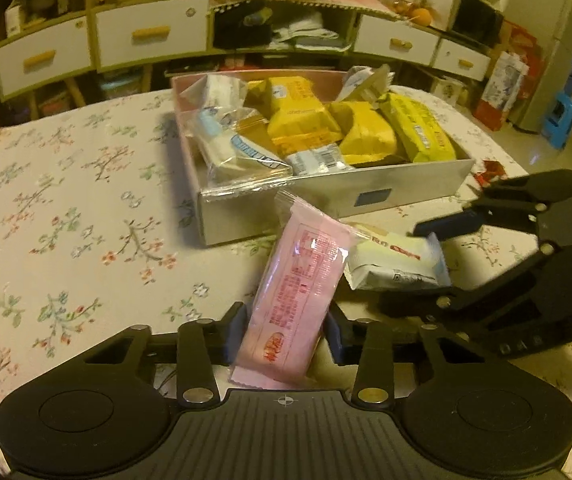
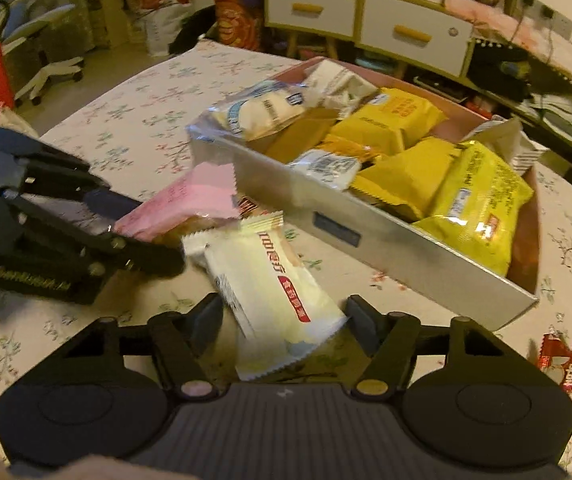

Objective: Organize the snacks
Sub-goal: 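Grasp the pink pack with the left gripper while the right grasps the white bread pack, then lower the pink pack and white bread pack into the box and open both grippers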

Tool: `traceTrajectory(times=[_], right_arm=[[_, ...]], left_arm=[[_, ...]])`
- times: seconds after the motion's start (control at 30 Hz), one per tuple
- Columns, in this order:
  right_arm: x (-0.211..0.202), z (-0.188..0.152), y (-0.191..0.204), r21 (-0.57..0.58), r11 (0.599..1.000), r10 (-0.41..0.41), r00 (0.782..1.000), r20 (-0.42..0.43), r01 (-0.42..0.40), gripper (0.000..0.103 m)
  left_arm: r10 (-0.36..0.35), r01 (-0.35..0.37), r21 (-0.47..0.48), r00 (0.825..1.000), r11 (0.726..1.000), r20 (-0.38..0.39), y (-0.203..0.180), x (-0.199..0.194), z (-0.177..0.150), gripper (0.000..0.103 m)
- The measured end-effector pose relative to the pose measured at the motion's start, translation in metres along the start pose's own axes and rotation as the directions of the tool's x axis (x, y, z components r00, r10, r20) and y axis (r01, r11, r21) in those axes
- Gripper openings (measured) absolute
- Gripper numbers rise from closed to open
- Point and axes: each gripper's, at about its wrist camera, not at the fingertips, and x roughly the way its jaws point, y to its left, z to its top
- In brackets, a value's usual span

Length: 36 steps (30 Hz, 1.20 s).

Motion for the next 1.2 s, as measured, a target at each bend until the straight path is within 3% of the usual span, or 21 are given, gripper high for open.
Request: traceTrajectory(times=[0.13, 0.37, 0.6, 0.7, 0.8, 0.87, 1.2], right_arm=[[-0.003, 0.000, 0.009, -0.042, 0.998, 0.056, 0.998, -0.022, -0.056, 0.058], [-0.004, 0.002, 0.012, -0.039, 0.996, 0.078, 0.997, -0.021, -0.079, 0.076], [0.007, 0.004, 0.019, -0.047, 0.997, 0.066, 0.997, -0.028, -0.067, 0.078], [0.008, 0.005, 0.026, -0.074, 0.996, 0.042, 0.999, -0.016, -0.043, 0.072], [0.008, 0.006, 0.028, -0.078, 0.997, 0.029, 1.000, -0.001, -0.029, 0.060], [0.008, 0.007, 0.029, -0.081, 0.996, 0.024, 1.000, 0.005, -0.023, 0.046], [0.001, 0.004, 0.023, -0.075, 0.997, 0.026, 1.000, 0.002, -0.026, 0.043]], left_arm=[[0.042, -0.045, -0.066, 0.998, 0.997, -0.037, 0.004, -0.004, 0.003, 0.032], [0.077, -0.080, -0.062, 0.995, 0.995, -0.057, 0.004, -0.012, 0.001, 0.032], [0.096, -0.099, -0.049, 0.994, 0.994, -0.057, 0.003, -0.005, 0.000, 0.034], [0.107, -0.108, -0.044, 0.993, 0.993, -0.041, 0.003, -0.002, -0.002, 0.035], [0.105, -0.107, -0.060, 0.994, 0.992, -0.037, 0.005, -0.003, -0.001, 0.035], [0.105, -0.108, -0.073, 0.994, 0.991, -0.036, 0.006, -0.004, -0.001, 0.033], [0.136, -0.138, -0.176, 0.990, 0.975, -0.026, 0.017, -0.012, 0.003, 0.030]])
